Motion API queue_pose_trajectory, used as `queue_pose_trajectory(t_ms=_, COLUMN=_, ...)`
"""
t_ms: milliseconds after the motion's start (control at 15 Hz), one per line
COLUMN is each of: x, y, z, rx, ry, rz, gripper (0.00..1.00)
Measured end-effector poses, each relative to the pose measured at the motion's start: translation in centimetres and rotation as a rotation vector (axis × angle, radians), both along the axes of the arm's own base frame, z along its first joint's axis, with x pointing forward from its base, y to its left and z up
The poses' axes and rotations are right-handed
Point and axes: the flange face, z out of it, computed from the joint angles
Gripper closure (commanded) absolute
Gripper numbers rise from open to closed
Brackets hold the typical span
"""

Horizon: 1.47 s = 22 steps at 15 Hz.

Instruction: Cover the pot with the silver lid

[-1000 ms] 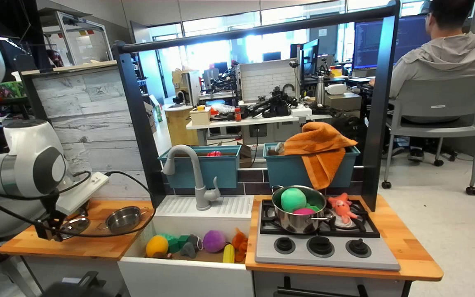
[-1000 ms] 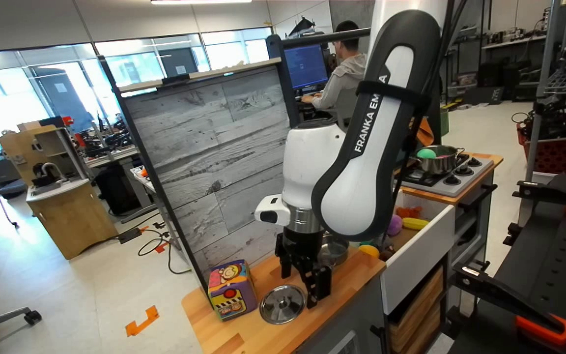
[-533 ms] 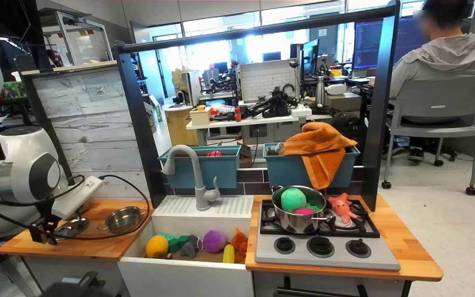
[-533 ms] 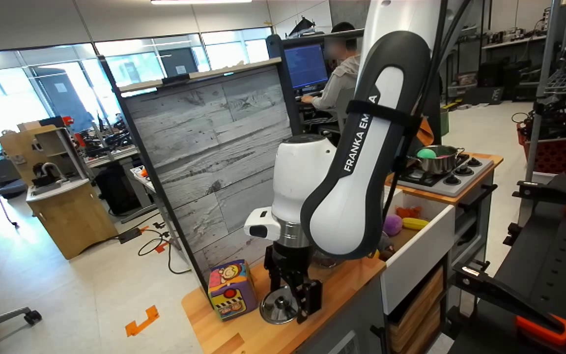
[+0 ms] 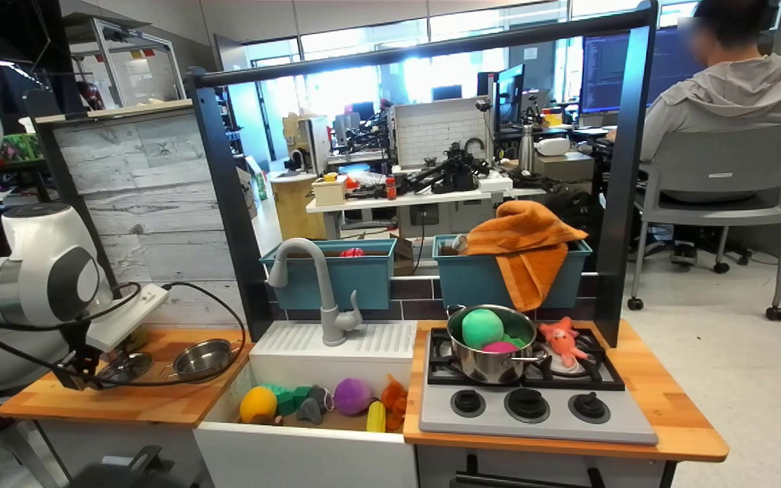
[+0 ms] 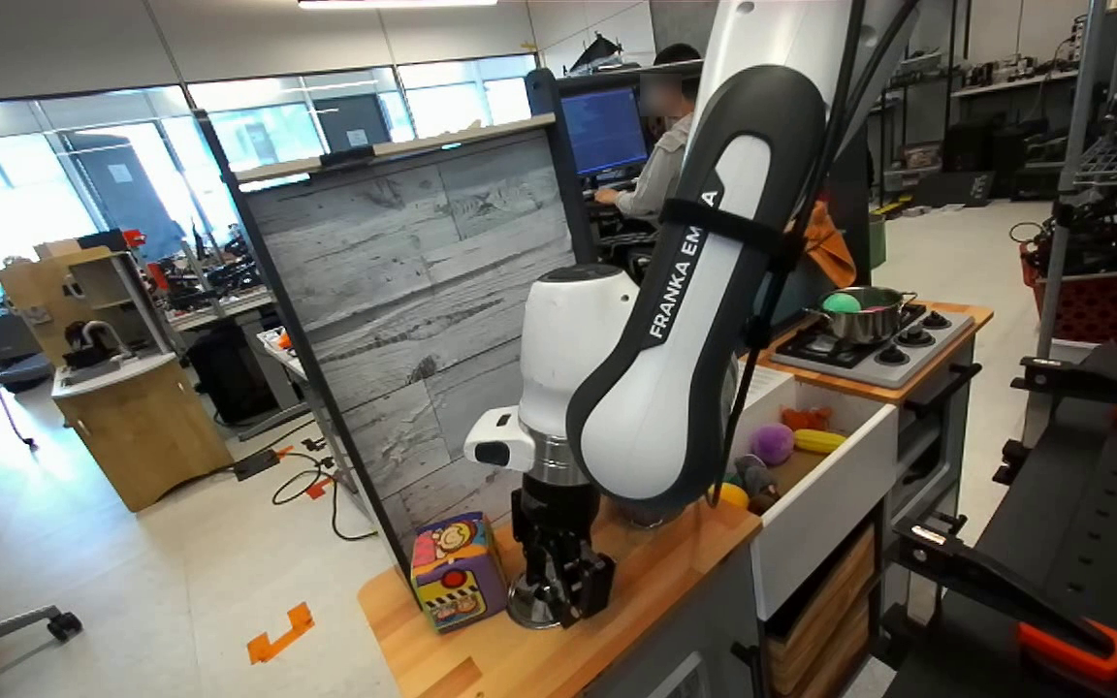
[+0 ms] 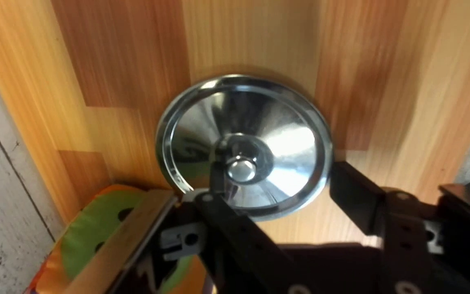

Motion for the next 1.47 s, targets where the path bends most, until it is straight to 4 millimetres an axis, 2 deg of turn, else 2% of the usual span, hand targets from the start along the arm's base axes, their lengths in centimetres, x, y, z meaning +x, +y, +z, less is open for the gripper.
queue_pose_trajectory(t_ms=333, x=1.0, y=-0.3, z=0.4, rx=0.005, ry=0.004, rz=-0.031, gripper=0.63)
queue_pose_trajectory(t_ms=400, x=1.2, y=-0.2, z=0.6, rx=0.009, ry=0.002, rz=-0.037, gripper=0.7)
queue_pose_trajectory(t_ms=467, x=1.4, y=-0.3, z=0.7, rx=0.008, ry=0.004, rz=-0.042, gripper=0.82)
queue_pose_trajectory(t_ms=600, x=1.6, y=-0.4, z=0.7, rx=0.01, ry=0.012, rz=-0.055, gripper=0.99)
queue_pose_trajectory(t_ms=667, x=1.7, y=-0.4, z=0.8, rx=0.012, ry=0.022, rz=-0.063, gripper=1.0)
queue_pose_trajectory(t_ms=733, x=1.7, y=-0.3, z=0.8, rx=0.016, ry=0.033, rz=-0.069, gripper=0.95)
queue_pose_trajectory(t_ms=1200, x=2.0, y=-0.6, z=1.3, rx=0.032, ry=0.041, rz=-0.079, gripper=0.95)
queue_pose_trajectory(t_ms=1467, x=0.6, y=-1.6, z=2.9, rx=0.012, ry=0.061, rz=-0.07, gripper=0.95)
